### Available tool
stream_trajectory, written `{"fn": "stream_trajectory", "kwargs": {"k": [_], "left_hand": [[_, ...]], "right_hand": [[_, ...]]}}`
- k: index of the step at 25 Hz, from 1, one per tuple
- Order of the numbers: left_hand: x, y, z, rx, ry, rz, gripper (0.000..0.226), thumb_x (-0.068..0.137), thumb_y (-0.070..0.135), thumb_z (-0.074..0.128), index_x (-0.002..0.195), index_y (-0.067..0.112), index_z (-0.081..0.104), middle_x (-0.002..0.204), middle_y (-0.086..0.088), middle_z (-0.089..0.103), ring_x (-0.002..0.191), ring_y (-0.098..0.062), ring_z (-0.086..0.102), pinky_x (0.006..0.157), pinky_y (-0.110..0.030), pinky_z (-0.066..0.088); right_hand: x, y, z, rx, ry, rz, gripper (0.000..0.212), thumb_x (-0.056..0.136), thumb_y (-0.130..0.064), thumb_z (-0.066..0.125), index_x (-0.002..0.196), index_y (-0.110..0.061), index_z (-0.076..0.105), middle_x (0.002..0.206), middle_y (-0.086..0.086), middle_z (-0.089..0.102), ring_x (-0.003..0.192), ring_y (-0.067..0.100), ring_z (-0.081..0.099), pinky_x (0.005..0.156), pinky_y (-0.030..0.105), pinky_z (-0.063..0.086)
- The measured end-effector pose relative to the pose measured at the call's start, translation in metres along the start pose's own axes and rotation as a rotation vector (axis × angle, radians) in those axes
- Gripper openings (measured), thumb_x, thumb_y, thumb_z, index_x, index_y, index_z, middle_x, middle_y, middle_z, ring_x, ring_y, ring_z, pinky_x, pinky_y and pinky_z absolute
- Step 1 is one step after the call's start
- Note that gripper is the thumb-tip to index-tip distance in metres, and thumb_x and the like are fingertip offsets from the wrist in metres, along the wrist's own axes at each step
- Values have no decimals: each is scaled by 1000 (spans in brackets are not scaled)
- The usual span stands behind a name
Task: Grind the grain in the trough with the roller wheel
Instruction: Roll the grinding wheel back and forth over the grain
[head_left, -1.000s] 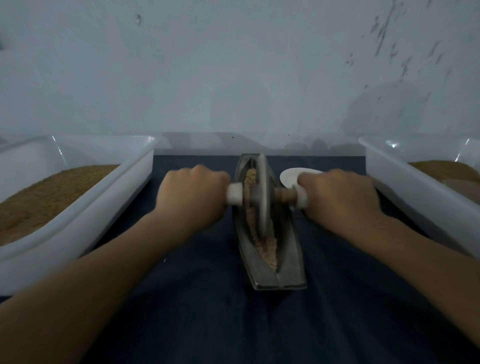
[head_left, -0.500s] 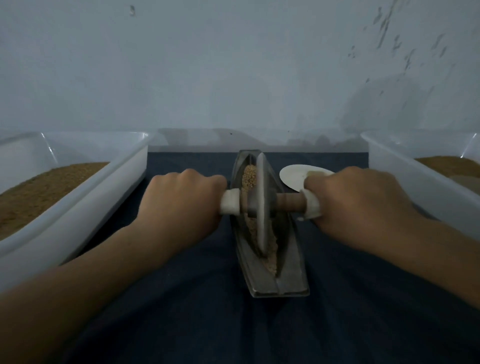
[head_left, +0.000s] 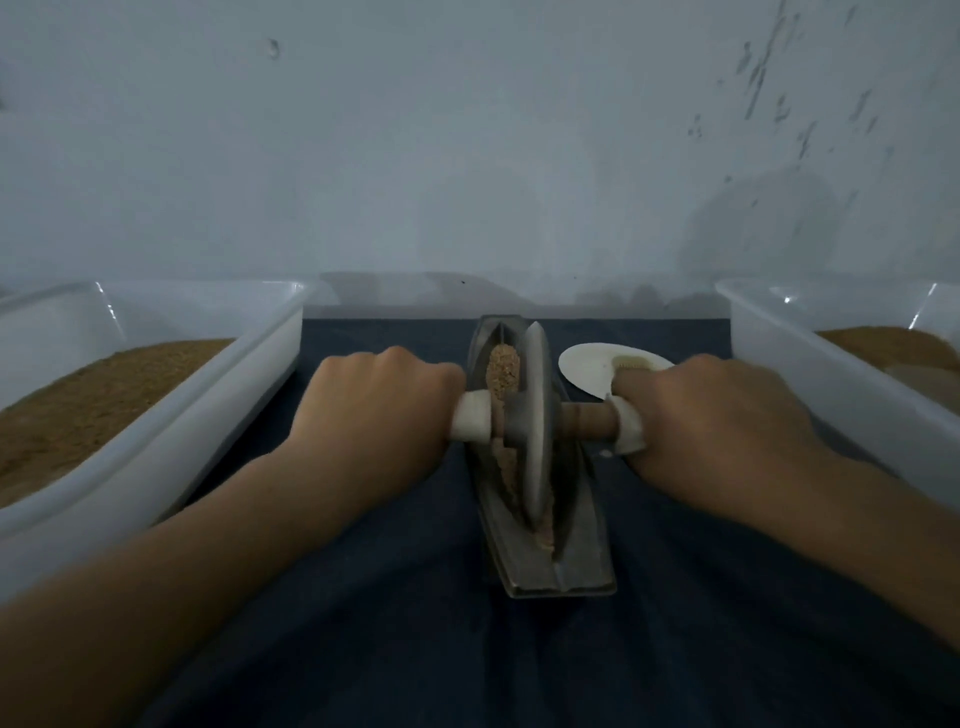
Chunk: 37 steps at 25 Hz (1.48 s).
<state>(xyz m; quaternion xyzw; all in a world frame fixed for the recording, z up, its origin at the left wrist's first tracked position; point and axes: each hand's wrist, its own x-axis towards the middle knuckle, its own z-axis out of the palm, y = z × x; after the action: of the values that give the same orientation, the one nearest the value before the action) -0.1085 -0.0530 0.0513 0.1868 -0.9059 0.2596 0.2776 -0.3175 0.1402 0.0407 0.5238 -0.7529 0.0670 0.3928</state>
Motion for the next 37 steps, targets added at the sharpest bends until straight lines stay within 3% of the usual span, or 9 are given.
{"fn": "stream_trajectory", "kwargs": {"k": [5,7,14,18,22,24,28,33,37], "left_hand": [[46,4,27,-25,-213,-213,11,89,28,60,83,24,52,69,3,48,58,-20,44,54,-32,34],[46,0,29,-113,-284,-254,10,91,33,57,86,25,54,77,2,55,66,-21,52,59,-33,39],[-14,2,-2,-27,10,-9,45,62,23,71,69,28,26,52,10,20,42,-12,10,48,-19,8],[26,12,14,41,-177,-195,7,85,23,62,82,22,56,66,2,45,52,-21,43,50,-30,29],[52,11,9,59,-252,-160,9,91,23,58,98,22,65,85,-2,61,76,-27,63,59,-35,37],[21,10,3,21,-127,-100,13,82,28,66,82,23,54,64,5,41,51,-18,42,48,-28,28],[-21,2,-9,-47,24,13,46,61,29,71,70,30,26,53,12,15,44,-9,3,48,-18,4],[34,8,23,-22,-173,-220,6,87,25,58,82,22,55,65,4,41,53,-19,40,52,-31,32],[40,1,33,-51,-184,-233,10,87,30,60,82,23,55,66,5,43,53,-17,41,52,-30,31]], "right_hand": [[63,-19,18,55,-289,186,13,88,-41,67,83,-30,61,76,-4,55,67,21,54,57,29,38],[73,-17,15,32,-309,124,17,91,-41,65,82,-28,60,76,-4,52,69,20,52,58,29,36],[-3,-3,-14,65,17,-33,40,48,-41,73,64,-30,38,56,-17,6,47,0,1,51,13,4],[48,-18,12,59,-251,129,21,81,-37,69,77,-30,49,70,-7,55,58,19,49,52,26,29],[57,-15,25,160,-404,231,12,87,-40,66,85,-30,59,83,-4,62,75,23,61,59,30,41],[28,-10,15,60,-179,105,24,68,-36,73,68,-31,49,58,-11,41,46,11,36,46,21,25],[1,-4,-8,28,79,-65,44,43,-40,69,64,-30,32,56,-17,6,46,0,2,52,12,6],[57,-19,19,6,-266,134,10,85,-35,68,85,-30,59,82,-1,65,66,22,55,55,27,35],[72,-15,22,31,-306,99,8,87,-36,68,85,-30,63,78,-4,60,69,19,56,54,26,35]]}}
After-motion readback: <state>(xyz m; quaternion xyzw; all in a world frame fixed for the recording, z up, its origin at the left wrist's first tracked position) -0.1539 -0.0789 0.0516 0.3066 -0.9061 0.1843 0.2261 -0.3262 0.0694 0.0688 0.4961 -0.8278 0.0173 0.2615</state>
